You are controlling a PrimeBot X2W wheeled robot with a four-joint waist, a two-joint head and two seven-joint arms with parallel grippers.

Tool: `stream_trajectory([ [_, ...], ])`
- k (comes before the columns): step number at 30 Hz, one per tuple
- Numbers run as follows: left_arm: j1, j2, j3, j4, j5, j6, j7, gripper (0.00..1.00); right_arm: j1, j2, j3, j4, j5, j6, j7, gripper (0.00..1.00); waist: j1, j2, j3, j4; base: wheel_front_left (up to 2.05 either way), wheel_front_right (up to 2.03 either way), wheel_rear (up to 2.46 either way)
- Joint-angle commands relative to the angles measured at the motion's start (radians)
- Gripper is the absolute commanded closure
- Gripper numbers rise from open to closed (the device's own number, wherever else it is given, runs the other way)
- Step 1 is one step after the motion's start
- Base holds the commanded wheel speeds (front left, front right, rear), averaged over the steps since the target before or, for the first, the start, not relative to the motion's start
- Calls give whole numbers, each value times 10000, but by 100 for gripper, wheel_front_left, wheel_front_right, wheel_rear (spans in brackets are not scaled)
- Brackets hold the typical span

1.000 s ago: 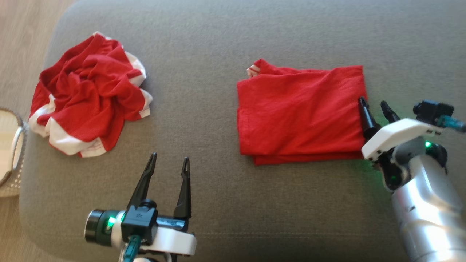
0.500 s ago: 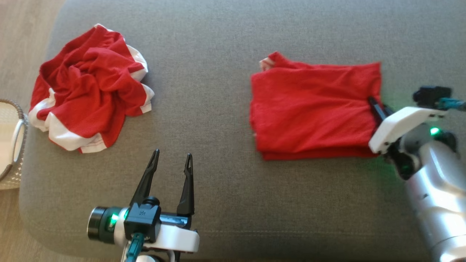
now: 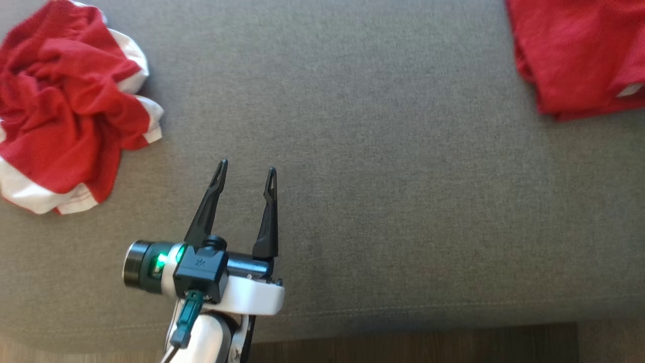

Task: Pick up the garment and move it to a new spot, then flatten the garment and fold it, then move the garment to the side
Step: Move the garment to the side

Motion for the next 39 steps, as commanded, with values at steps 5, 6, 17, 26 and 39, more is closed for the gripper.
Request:
stream_trajectory([
  [5, -464, -62, 106, -349, -24, -47, -51, 0, -414, -872, -213, -523, -554, -6, -47, 100, -1, 0, 712, -349, 0, 0, 0],
  [6, -522, -63, 97, -353, -47, -55, -51, 0, -434, -1036, -240, -582, -715, -6, -92, 100, -1, 0, 773, -374, 0, 0, 0],
  [17, -900, -67, -19, -404, -48, -101, -51, 0, -438, -1824, -431, -1242, -1859, -6, -269, 100, -1, 0, 1077, -370, 0, 0, 0],
  [26, -822, -65, -3, -374, -47, -66, -51, 0, -153, -2133, -695, -1854, -2706, -6, -94, 100, -1, 0, 1077, -283, 0, 0, 0],
  [39, -392, 113, 198, -222, -62, 131, -51, 0, 760, -153, -1340, -2916, -4463, -6, -1271, 0, -1, 0, -129, -567, 0, 0, 0],
])
